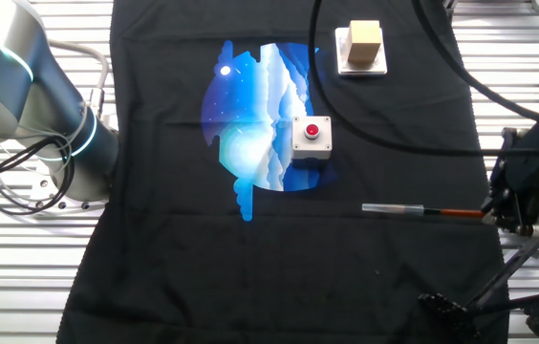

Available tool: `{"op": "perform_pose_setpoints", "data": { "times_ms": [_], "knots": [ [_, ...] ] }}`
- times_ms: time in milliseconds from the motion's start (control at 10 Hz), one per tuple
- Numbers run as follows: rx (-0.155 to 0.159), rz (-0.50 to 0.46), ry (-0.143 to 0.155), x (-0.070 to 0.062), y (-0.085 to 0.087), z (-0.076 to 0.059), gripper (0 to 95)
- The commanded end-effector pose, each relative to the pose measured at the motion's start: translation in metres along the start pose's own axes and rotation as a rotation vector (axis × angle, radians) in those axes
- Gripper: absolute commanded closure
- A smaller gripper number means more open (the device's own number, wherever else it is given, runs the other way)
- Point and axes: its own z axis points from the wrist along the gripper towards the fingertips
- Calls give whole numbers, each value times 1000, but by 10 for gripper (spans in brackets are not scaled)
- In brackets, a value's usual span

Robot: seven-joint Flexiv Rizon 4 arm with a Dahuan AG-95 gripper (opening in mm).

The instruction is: Place the brush on the pen rack

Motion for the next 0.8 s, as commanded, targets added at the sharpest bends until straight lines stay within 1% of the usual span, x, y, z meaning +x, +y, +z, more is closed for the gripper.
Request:
{"op": "perform_pose_setpoints", "data": {
  "times_ms": [100, 800],
  "knots": [
    [-1, -3, 1, 0, 0, 0, 950],
    [-2, 2, 7, 1, 1, -2, 950]
  ]
}}
